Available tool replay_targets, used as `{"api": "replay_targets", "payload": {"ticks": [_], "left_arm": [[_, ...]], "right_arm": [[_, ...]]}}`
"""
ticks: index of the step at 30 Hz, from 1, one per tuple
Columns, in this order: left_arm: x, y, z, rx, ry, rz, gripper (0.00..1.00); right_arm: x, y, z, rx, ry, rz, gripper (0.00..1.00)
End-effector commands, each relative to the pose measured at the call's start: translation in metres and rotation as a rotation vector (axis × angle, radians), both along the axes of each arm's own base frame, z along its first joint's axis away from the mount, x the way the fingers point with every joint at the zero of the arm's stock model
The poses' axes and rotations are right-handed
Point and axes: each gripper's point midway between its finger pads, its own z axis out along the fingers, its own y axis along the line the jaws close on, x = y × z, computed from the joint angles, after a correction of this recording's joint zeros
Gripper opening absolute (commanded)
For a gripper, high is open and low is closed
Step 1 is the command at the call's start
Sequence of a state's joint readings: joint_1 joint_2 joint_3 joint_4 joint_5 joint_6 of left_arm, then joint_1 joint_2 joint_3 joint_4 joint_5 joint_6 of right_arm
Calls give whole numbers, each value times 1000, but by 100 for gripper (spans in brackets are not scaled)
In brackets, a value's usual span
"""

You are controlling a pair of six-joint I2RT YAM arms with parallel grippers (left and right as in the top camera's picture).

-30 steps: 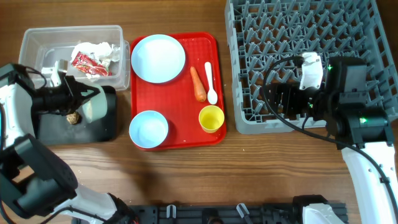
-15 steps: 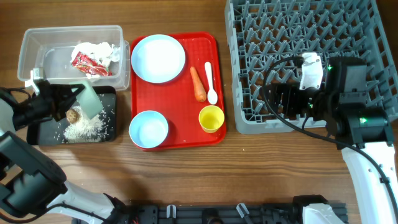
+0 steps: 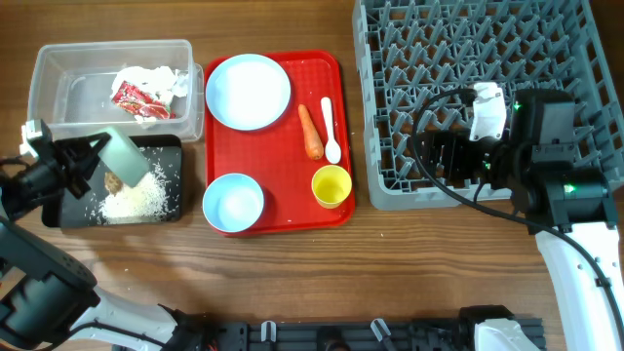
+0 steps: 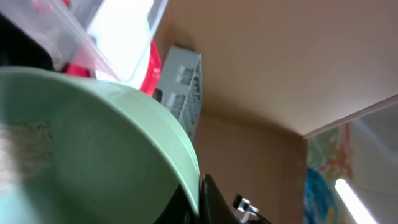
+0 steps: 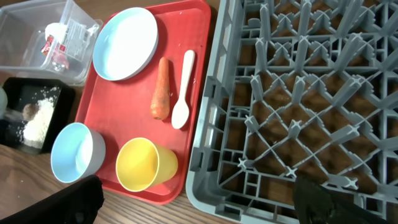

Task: Sort waste into correct bins and load items into the dishwasher rack
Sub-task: 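Tip the green bowl over the black tray to pour out the rice, then set the empty green bowl back on the red tray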

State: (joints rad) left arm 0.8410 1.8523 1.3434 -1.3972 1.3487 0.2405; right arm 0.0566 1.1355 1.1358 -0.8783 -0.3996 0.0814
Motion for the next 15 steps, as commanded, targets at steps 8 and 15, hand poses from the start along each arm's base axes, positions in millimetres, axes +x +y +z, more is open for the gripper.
{"api": "replay_targets", "payload": {"ticks": [8, 15], "left_arm": [[2, 4, 6, -68, -10, 34, 4], [-2, -4, 25, -122, -44, 44, 4]], "right_arm": [[3, 0, 5, -4, -12, -2, 100], [3, 0, 5, -4, -13, -2, 100]]}}
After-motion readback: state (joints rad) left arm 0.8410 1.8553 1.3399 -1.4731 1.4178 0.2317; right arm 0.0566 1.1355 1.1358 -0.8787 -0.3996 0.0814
